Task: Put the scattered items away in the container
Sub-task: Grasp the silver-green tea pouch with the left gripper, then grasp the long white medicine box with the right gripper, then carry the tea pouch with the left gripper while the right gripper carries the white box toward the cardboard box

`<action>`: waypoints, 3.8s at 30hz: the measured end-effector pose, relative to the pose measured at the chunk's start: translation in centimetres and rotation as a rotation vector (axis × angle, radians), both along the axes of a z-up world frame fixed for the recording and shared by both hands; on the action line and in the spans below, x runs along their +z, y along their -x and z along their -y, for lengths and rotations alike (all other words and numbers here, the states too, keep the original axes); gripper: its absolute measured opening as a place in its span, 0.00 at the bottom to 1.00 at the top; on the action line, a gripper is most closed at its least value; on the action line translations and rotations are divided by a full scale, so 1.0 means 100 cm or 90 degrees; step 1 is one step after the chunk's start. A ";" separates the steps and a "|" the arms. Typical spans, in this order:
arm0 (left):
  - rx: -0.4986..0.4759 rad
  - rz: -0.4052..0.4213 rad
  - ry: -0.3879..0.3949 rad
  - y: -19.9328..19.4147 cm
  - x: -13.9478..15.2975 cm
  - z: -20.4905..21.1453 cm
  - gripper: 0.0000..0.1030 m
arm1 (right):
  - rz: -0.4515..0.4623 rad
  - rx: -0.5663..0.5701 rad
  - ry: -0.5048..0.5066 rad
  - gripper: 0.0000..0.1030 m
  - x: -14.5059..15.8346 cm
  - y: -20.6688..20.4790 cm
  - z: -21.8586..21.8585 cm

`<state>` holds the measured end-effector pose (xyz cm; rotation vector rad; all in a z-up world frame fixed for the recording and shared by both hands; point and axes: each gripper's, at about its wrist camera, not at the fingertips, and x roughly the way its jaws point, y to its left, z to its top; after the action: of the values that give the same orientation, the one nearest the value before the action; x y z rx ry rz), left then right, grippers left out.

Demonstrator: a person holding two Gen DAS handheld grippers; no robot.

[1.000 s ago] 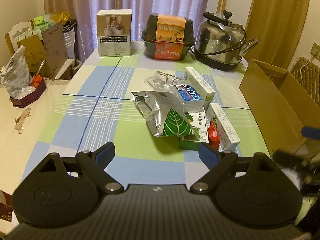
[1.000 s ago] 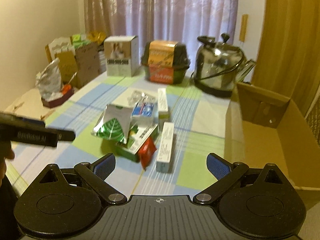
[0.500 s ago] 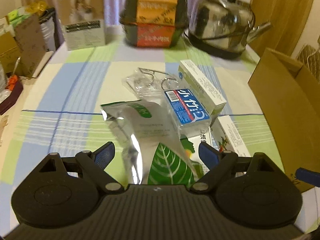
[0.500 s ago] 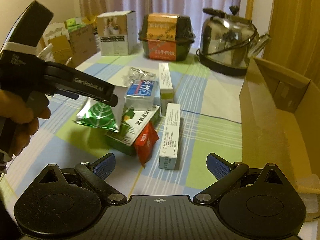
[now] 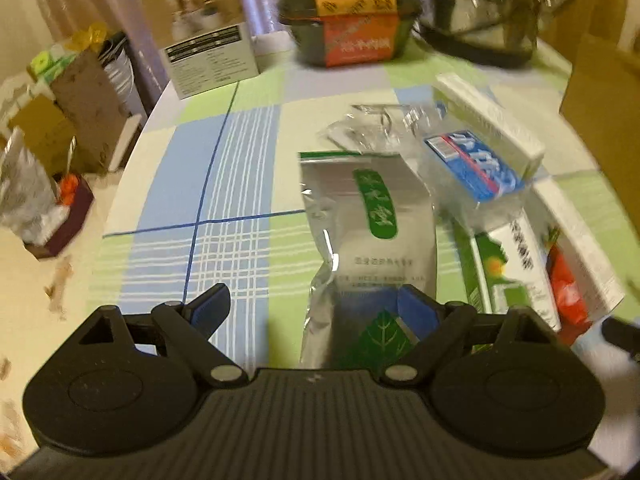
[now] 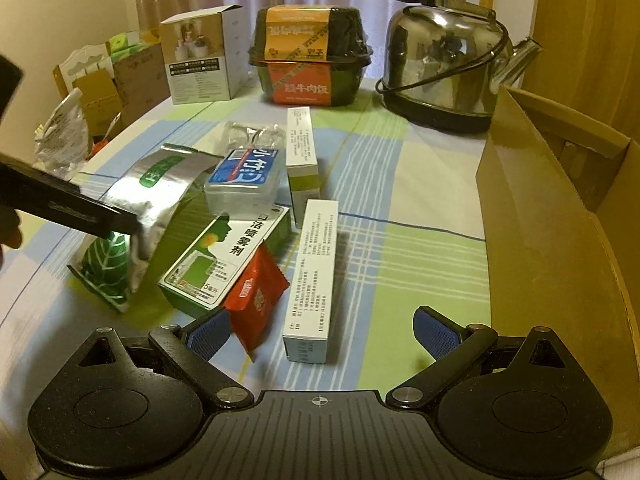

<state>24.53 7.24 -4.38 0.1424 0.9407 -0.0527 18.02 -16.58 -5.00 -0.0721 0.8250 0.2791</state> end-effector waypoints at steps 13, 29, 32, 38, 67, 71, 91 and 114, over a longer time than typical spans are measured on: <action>-0.065 -0.026 -0.026 -0.034 -0.026 0.044 0.72 | 0.001 -0.014 -0.011 0.99 -0.003 0.002 -0.001; -0.074 -0.047 0.002 0.002 -0.009 0.012 0.39 | 0.019 -0.041 -0.019 0.99 0.000 -0.026 -0.003; -0.072 -0.046 0.011 0.008 -0.008 0.010 0.39 | 0.015 -0.050 -0.008 0.78 -0.002 -0.035 -0.004; -0.075 -0.054 0.024 0.013 -0.012 0.012 0.39 | -0.035 -0.046 -0.003 0.67 -0.019 -0.059 -0.010; -0.105 -0.080 0.070 0.088 0.004 0.043 0.39 | -0.104 -0.039 0.034 0.29 -0.015 0.010 -0.008; -0.101 -0.088 0.078 0.094 -0.001 0.043 0.39 | -0.106 -0.032 0.037 0.29 -0.020 0.001 -0.011; -0.093 -0.060 0.090 0.115 0.028 0.050 0.39 | -0.077 -0.037 0.022 0.28 0.021 0.037 -0.009; -0.119 -0.017 0.082 0.149 0.082 0.076 0.39 | -0.013 -0.074 -0.013 0.28 0.087 0.080 0.021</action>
<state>9.61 -0.38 3.86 0.1094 0.9453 -0.2875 9.99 -18.64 3.73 -0.0021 0.8439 0.1790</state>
